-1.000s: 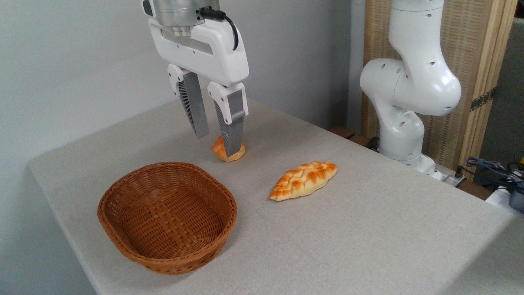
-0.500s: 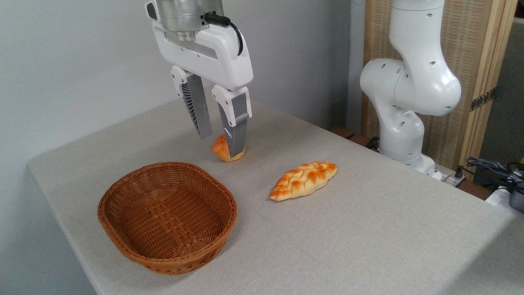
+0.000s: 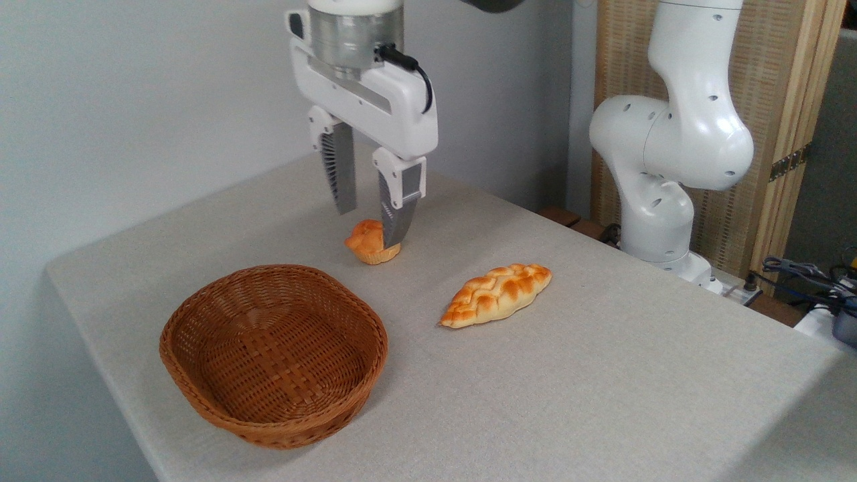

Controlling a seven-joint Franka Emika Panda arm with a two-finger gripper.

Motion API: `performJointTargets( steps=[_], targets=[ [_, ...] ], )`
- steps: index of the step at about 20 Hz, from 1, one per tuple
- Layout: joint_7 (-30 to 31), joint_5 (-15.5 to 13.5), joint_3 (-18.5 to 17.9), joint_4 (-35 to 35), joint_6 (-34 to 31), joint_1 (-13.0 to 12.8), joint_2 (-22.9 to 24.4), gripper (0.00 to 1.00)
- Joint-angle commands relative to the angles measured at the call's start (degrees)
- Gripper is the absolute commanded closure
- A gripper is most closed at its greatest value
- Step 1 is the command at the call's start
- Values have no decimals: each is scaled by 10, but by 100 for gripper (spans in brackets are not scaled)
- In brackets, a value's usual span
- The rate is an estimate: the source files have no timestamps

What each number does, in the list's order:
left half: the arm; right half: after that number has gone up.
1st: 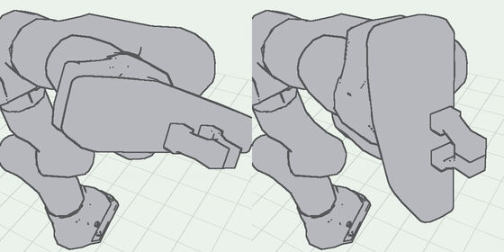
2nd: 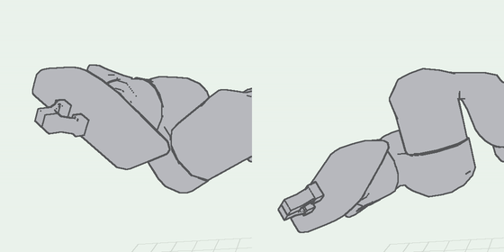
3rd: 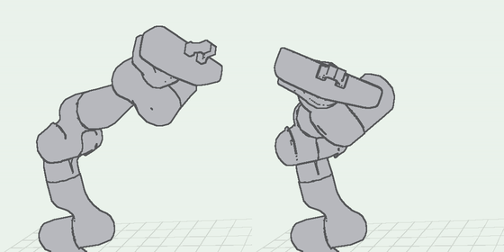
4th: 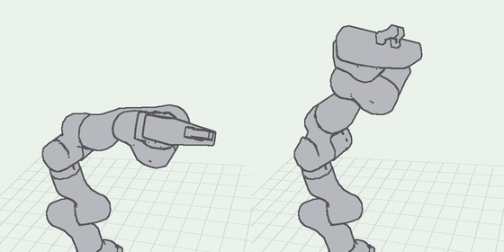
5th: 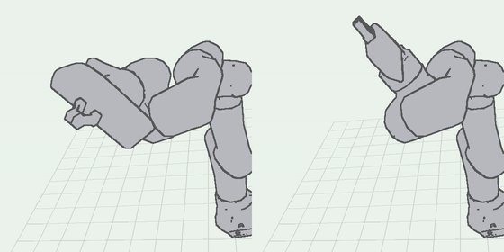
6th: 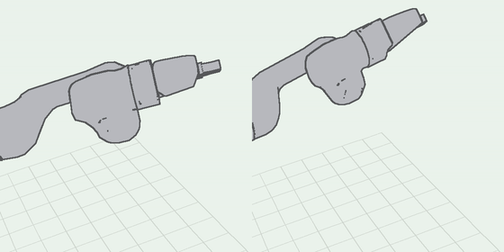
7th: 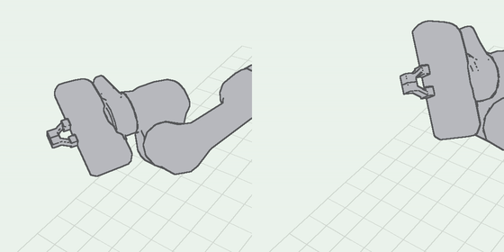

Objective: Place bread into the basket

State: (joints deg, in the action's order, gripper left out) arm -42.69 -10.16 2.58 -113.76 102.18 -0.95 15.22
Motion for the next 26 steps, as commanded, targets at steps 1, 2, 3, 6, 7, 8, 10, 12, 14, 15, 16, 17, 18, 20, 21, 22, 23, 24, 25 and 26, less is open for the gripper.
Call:
performJointTargets(
  steps=[1,2,3,6,7,8,10,12,14,15,16,17,18,20,21,22,23,24,25,26],
  targets=[
    [-10,-55,2,-102,26,-40,60,0],
    [-15,-71,20,-113,26,-46,65,0],
    [-21,-78,39,-122,25,-46,64,0],
    [-34,-79,80,-154,27,-51,61,0],
    [-50,-79,87,-164,32,-56,61,0],
    [-67,-82,88,-177,52,-69,60,0],
    [-78,-107,88,-203,118,-100,48,0],
    [-78,-143,96,-210,178,-119,17,0],
    [-78,-153,113,-210,208,-121,-10,0],
    [-78,-154,121,-210,214,-121,-19,0],
    [-78,-154,124,-210,215,-121,-26,0],
    [-78,-154,126,-210,215,-121,-29,0],
    [-79,-153,131,-210,214,-121,-29,0],
    [-85,-151,131,-212,213,-121,-31,1],
    [-89,-147,132,-212,213,-121,-34,28],
    [-89,-147,133,-212,214,-121,-35,65],
    [-88,-147,133,-212,213,-121,-35,81],
    [-88,-146,133,-212,213,-121,-35,98],
    [-89,-146,133,-212,213,-121,-35,100],
    [-89,-146,133,-212,213,-121,-35,100]
  ],
)
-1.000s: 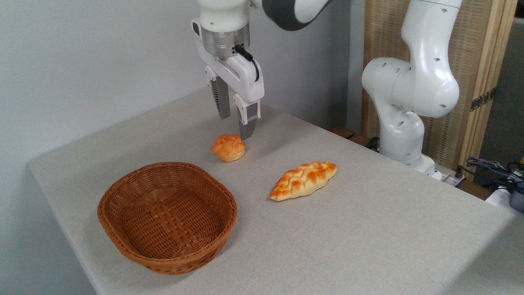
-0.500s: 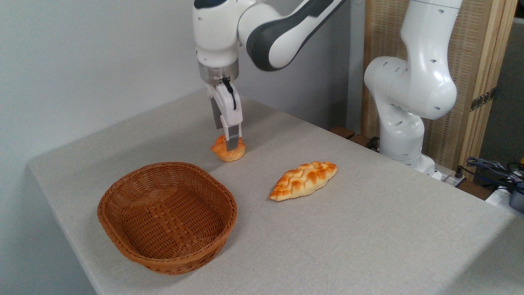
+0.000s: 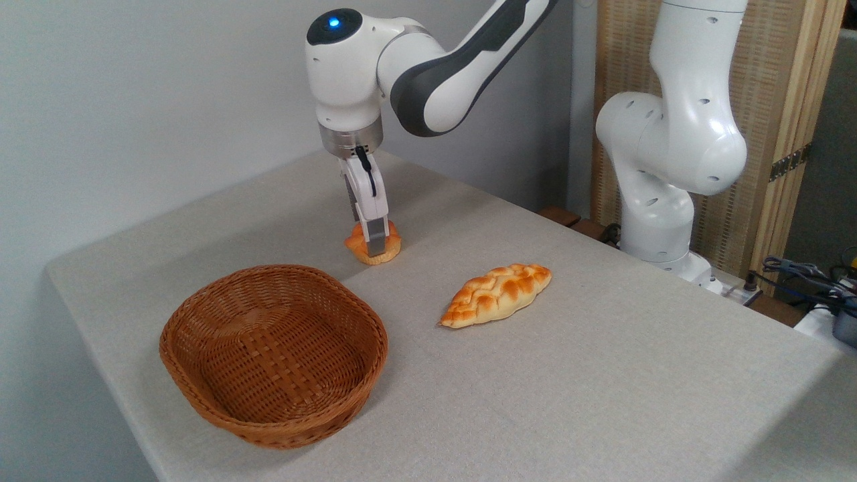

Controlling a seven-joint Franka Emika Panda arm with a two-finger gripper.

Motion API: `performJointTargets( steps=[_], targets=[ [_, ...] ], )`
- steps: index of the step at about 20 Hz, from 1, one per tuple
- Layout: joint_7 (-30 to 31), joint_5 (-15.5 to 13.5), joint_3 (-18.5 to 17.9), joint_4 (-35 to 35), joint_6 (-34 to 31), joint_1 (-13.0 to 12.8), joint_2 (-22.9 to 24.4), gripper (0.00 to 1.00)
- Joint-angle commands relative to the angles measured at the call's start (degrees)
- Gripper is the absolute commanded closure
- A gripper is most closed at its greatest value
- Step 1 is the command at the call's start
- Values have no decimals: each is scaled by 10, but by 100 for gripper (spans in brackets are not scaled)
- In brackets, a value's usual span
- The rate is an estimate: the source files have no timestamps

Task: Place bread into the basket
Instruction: 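Close the gripper on the round roll and lift it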

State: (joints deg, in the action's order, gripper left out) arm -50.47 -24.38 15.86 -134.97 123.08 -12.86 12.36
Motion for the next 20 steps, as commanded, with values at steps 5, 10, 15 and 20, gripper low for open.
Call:
performJointTargets(
  steps=[5,10,15,20],
  targets=[
    [-12,-4,0,1,0,-2,-6,100],
    [-9,-4,-48,81,-82,-2,-2,99],
    [-23,-11,-129,159,-89,0,-10,96],
    [-95,-10,-159,158,63,0,-58,88]
  ],
)
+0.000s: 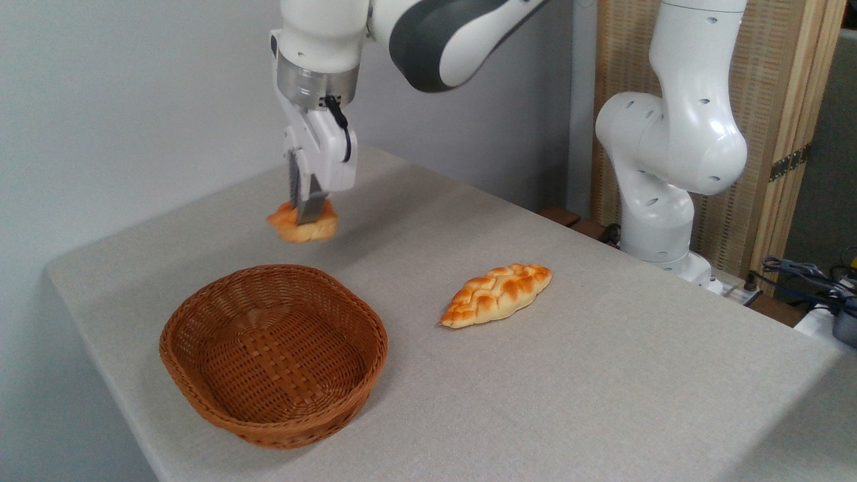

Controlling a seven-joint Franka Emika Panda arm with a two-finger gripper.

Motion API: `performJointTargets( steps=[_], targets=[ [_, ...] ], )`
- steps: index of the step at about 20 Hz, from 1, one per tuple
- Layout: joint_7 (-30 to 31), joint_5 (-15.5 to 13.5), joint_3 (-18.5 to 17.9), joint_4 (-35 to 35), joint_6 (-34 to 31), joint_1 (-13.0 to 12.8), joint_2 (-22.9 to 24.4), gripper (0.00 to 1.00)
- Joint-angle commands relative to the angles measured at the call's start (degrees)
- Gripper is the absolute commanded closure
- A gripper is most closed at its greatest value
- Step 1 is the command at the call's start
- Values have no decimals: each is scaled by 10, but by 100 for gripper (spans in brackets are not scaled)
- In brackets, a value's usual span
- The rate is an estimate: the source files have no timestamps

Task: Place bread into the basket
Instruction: 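Carry the held roll over the wicker basket and lower it inside, then open the gripper to release the roll and raise it away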

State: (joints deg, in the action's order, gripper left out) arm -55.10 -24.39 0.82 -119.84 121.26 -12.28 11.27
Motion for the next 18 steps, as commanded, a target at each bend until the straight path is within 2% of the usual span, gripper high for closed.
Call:
performJointTargets(
  steps=[1,2,4,5,7,8,18],
  targets=[
    [-55,-10,-9,7,115,-5,-64,88],
    [-57,-5,-9,7,140,-5,-79,87],
    [-87,-3,-7,7,186,-3,-110,78],
    [-105,-5,-7,7,204,-1,-125,64],
    [-113,-4,-6,7,229,0,-146,20],
    [-113,-4,-6,7,237,0,-151,0],
    [-108,-12,2,23,234,1,-145,0]
  ],
)
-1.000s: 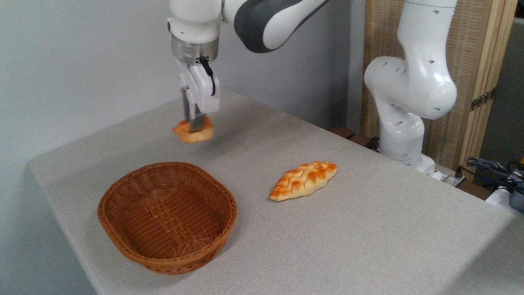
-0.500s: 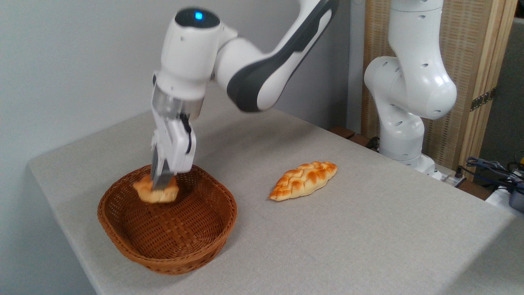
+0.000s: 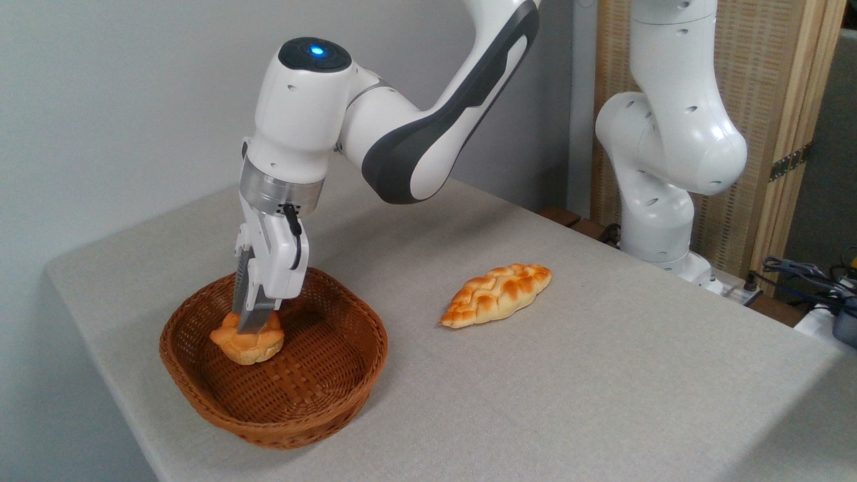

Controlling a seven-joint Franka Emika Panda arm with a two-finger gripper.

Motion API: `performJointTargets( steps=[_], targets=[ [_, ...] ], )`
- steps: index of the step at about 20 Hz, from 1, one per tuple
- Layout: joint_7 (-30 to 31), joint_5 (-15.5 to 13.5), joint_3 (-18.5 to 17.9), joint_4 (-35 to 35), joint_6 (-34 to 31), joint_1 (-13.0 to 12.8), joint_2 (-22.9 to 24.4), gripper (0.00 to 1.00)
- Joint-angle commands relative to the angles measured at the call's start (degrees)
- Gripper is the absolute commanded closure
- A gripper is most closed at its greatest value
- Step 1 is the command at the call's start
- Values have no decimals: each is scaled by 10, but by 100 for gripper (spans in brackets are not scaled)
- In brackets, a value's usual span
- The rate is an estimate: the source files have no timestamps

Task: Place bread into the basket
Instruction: 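Open the gripper to release the roll and raise it away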

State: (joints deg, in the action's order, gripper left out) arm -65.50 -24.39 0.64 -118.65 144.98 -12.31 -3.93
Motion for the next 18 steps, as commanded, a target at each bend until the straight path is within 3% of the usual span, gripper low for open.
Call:
performJointTargets(
  steps=[1,3,4,6,8,9,13,16,18],
  targets=[
    [5,-11,5,16,-12,1,16,0],
    [59,-8,3,40,-63,8,34,0],
    [100,-5,4,67,-117,26,38,0],
    [132,1,-2,151,-294,60,38,0],
    [134,51,-9,229,-445,82,33,0],
    [135,85,-10,248,-487,84,33,0],
    [171,218,-10,286,-566,84,34,0],
    [245,224,-12,299,-565,84,33,0],
    [251,225,-13,306,-565,85,32,0]
  ],
)
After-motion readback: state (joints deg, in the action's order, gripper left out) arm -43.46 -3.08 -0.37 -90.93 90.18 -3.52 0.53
